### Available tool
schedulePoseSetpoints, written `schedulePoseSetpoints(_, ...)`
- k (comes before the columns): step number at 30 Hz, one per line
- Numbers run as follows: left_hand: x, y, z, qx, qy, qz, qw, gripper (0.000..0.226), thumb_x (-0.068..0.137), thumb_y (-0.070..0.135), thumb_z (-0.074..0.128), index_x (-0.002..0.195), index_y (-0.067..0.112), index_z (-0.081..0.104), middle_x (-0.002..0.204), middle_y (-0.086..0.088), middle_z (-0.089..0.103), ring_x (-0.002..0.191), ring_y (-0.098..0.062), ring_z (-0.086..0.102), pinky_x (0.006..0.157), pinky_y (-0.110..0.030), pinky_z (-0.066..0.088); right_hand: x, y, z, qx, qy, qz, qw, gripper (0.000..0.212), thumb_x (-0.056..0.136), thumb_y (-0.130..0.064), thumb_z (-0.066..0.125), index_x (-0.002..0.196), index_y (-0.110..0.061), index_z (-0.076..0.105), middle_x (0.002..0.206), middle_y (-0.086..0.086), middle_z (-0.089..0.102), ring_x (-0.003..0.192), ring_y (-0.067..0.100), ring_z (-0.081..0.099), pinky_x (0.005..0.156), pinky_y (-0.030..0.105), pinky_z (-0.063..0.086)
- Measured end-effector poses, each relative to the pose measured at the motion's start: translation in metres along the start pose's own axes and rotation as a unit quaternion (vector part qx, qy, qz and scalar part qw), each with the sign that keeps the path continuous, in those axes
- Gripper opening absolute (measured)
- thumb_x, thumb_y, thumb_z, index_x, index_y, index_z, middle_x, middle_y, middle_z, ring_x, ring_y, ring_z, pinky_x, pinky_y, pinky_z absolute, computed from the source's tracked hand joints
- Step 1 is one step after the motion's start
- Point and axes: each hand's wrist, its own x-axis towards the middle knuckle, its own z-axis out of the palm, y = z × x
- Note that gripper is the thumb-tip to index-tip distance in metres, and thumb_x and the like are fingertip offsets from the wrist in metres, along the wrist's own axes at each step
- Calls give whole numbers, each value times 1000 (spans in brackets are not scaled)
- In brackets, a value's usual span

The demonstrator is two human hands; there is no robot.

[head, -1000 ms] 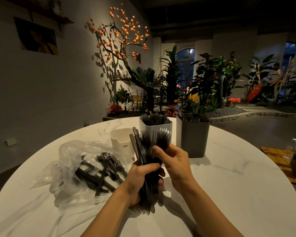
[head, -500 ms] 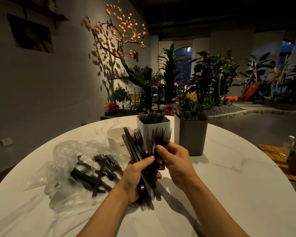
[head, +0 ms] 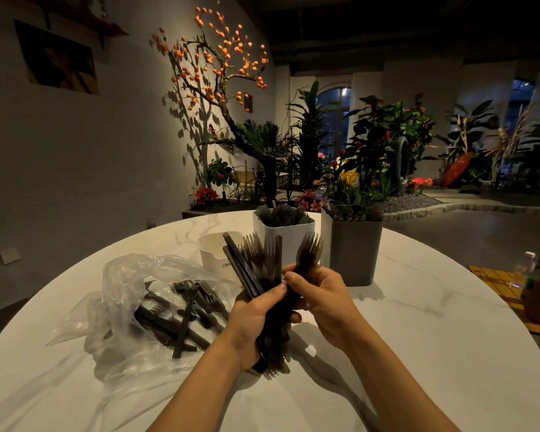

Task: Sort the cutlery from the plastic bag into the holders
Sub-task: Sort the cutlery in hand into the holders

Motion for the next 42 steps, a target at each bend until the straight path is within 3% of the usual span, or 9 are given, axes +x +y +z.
schedulePoseSetpoints(3,-1,1,2,-20,-7,-9,1000,45,84,29,77,117,-2,70,99,-19,74,87,-33,71,88,-51,56,1,1,-2,-2,7,14,1000,14,100,-14,57,105,-8,70,89,2,77,94,19,74,73,26,57)
schedulePoseSetpoints(10,0,2,3,-22,15,-4,1000,40,87,26,76,116,0,69,101,-18,75,90,-33,73,89,-52,58,3,-1,-8,-6,8,51,999,19,101,-17,55,104,-13,73,99,5,77,106,24,69,93,40,50)
schedulePoseSetpoints(17,-4,1,4,-22,22,20,999,37,88,19,75,118,-1,67,109,-23,74,97,-37,73,89,-53,59,0,0,-11,-7,-30,70,997,24,103,-19,52,110,-7,71,108,20,73,110,36,66,91,47,50)
schedulePoseSetpoints(22,-5,1,4,-11,16,27,999,35,88,17,76,117,-1,67,111,-23,74,101,-39,73,87,-51,60,0,1,-17,-8,-63,94,994,26,103,-16,52,116,1,66,110,20,71,109,34,67,94,46,51)
schedulePoseSetpoints(25,-7,2,4,-6,18,32,999,34,87,17,77,115,-1,67,109,-25,74,97,-39,73,85,-52,61,-2,-3,-17,-42,-64,85,993,20,101,-16,57,112,-5,69,106,21,69,96,26,64,79,35,48)
schedulePoseSetpoints(29,-9,4,3,-5,9,35,999,32,89,15,74,115,-3,67,112,-27,72,89,-35,73,84,-51,60,-4,-14,-6,-141,-53,51,987,10,99,-19,62,103,-21,70,89,-3,74,81,6,69,62,12,49)
schedulePoseSetpoints(34,-10,8,-1,-18,-21,28,999,28,93,23,71,110,2,74,110,-25,74,85,-30,72,78,-45,57,5,-36,-2,-251,-50,16,967,12,98,-21,62,101,-13,71,90,3,71,76,9,67,63,15,49)
schedulePoseSetpoints(37,-12,11,-2,-39,-56,31,997,25,97,23,65,109,5,77,105,-20,76,78,-25,71,70,-38,51,15,-59,-8,-221,-20,21,975,17,99,-21,62,103,-6,67,85,8,69,65,6,62,56,17,46)
schedulePoseSetpoints(42,-9,12,-3,-123,-42,15,991,33,85,17,74,114,4,69,96,-20,74,70,-26,67,64,-37,50,33,-99,-17,-114,47,-23,992,10,100,-15,58,101,-7,64,94,9,70,86,18,63,81,34,52)
